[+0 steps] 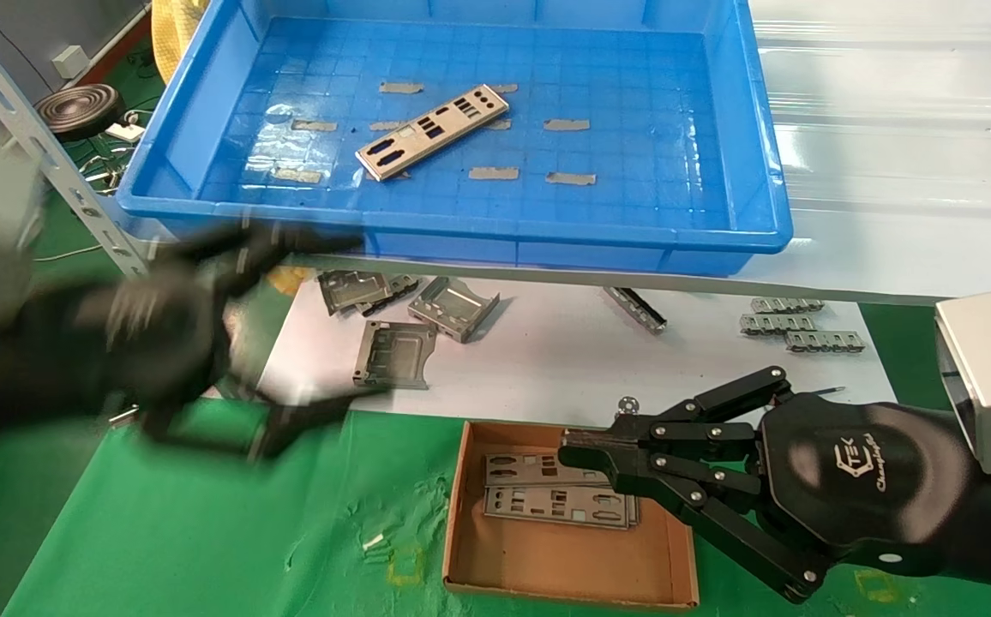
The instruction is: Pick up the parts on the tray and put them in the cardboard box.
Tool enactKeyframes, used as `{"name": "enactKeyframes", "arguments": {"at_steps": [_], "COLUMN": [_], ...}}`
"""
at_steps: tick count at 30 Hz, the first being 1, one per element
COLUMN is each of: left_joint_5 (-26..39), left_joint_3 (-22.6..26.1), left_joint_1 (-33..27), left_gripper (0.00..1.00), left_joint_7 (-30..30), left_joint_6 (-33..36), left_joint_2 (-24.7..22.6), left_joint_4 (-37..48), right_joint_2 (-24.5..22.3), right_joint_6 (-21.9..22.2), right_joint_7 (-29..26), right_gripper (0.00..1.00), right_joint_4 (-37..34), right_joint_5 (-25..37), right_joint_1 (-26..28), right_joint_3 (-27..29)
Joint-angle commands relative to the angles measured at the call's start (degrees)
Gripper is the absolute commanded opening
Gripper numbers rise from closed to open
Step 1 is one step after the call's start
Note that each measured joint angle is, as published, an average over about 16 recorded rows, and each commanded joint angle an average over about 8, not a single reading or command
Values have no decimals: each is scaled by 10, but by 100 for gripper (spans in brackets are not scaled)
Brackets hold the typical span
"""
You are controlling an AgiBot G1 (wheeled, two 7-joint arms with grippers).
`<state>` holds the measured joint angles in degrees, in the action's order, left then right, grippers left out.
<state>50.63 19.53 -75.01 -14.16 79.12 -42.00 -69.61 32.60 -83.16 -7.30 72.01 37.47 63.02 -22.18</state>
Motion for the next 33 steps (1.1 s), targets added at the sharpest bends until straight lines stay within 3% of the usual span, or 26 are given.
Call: {"name": "enactKeyframes", "arguments": {"at_steps": [1,7,15,16,22,24,33], "left_joint_5": [25,106,179,187,227,236,258], "left_joint_3": [10,57,99,104,128,132,146], "left_joint_1": [-37,-139,-243,-255,-314,-327,-361], "left_gripper": [100,100,100,100,100,100,100], "left_joint_7": [-14,-41,-21,-16,22,37,106], "left_joint_6": [-19,-59,-105,-108,-119,-121,-125], "left_joint_2": [-16,-101,-212,-223,-272,-282,-315], "left_joint_4": [7,101,304,330,460,491,581], "right_joint_2": [0,0,0,0,0,0,0], "right_joint_6": [0,0,0,0,0,0,0], "right_joint_7": [0,0,0,0,0,0,0], "right_gripper": [0,0,2,9,84,100,100], "right_joint_4": [0,0,0,0,0,0,0], "right_joint_5": [0,0,0,0,0,0,0], "right_joint_1": [0,0,0,0,0,0,0], "right_joint_3": [0,0,0,0,0,0,0]}}
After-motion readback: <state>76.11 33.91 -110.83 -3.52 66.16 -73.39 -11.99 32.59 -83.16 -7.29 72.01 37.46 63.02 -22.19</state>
